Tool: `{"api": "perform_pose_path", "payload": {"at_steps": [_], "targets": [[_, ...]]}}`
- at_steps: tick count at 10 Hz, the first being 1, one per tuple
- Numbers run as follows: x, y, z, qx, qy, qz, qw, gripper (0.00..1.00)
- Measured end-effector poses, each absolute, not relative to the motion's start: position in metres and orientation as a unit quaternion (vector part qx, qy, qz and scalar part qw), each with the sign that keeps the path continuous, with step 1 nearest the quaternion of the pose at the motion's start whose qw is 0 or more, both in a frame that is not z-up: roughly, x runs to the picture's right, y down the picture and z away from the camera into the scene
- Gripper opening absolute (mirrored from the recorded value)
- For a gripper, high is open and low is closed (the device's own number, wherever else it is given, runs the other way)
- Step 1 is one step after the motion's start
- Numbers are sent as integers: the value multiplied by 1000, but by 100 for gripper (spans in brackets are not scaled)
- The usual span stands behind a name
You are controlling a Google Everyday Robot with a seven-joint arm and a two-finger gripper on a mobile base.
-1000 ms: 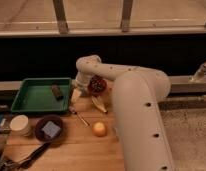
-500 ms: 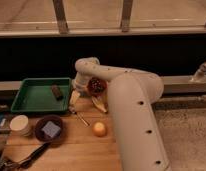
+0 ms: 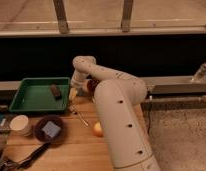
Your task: Stack cups into tray
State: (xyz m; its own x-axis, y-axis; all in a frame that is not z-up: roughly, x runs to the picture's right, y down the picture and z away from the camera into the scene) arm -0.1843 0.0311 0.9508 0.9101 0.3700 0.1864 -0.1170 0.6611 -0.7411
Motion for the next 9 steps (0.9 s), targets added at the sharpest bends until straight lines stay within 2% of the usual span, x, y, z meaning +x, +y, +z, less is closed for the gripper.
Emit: {"api": "perform_pose_path", "payload": {"at_steps": [3, 4, 9], "targets": [[-174, 29, 937, -377, -156, 132, 903, 5], [-167, 28, 932, -370, -153, 135, 907, 1], [-142, -6, 885, -346, -124, 208, 907, 0]]}}
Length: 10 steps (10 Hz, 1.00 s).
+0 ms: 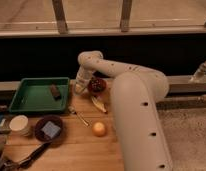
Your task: Stack cups into tray
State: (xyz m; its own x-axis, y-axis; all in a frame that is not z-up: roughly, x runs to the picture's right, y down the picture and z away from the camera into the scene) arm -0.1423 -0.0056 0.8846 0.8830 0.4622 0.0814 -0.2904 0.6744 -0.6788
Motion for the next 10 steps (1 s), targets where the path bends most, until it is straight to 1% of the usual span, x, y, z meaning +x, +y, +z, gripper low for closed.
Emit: {"api": "perform_pose_path", "payload": {"at_steps": [2, 4, 6, 10], "targets": [[-139, -20, 873, -346, -94, 272, 893, 0], [-134, -35, 857, -351, -58, 364, 861, 0], [-141, -45, 830, -348, -50, 402, 846, 0], [-143, -46, 825, -348, -50, 404, 844, 0]]}}
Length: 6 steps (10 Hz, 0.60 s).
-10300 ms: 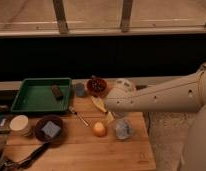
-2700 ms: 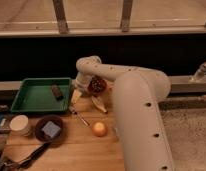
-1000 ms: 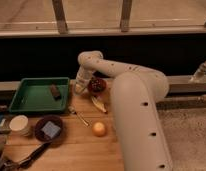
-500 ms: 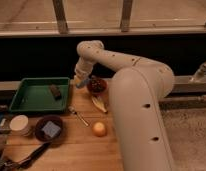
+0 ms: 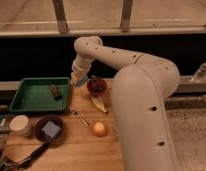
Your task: Stack cups into tray
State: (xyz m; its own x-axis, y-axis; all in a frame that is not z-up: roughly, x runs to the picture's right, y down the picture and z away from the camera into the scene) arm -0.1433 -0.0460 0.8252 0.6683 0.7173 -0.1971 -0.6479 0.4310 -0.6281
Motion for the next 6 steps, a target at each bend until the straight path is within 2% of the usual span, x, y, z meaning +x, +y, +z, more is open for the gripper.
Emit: {"api": "perform_pose_path", "payload": {"at_steps": [3, 6], "targets": [[-146, -44, 825, -356, -48, 392, 847, 0], [-176, -22, 797, -363, -49, 344, 864, 0]]}}
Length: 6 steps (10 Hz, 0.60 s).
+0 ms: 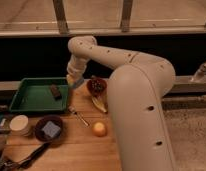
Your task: Stack cups into tray
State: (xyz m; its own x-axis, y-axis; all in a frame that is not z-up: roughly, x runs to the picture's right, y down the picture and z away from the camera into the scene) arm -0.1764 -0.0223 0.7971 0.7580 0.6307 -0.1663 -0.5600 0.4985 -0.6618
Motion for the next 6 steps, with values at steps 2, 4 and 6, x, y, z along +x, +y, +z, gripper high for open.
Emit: {"api": "perform_pose_path", "payload": {"at_steps": [2, 4, 6], "targets": [[-200, 1, 769, -361, -49, 322, 874, 0], [-233, 29, 737, -367, -60, 288, 882, 0], [-249, 41, 724, -373, -67, 270, 885, 0]]}}
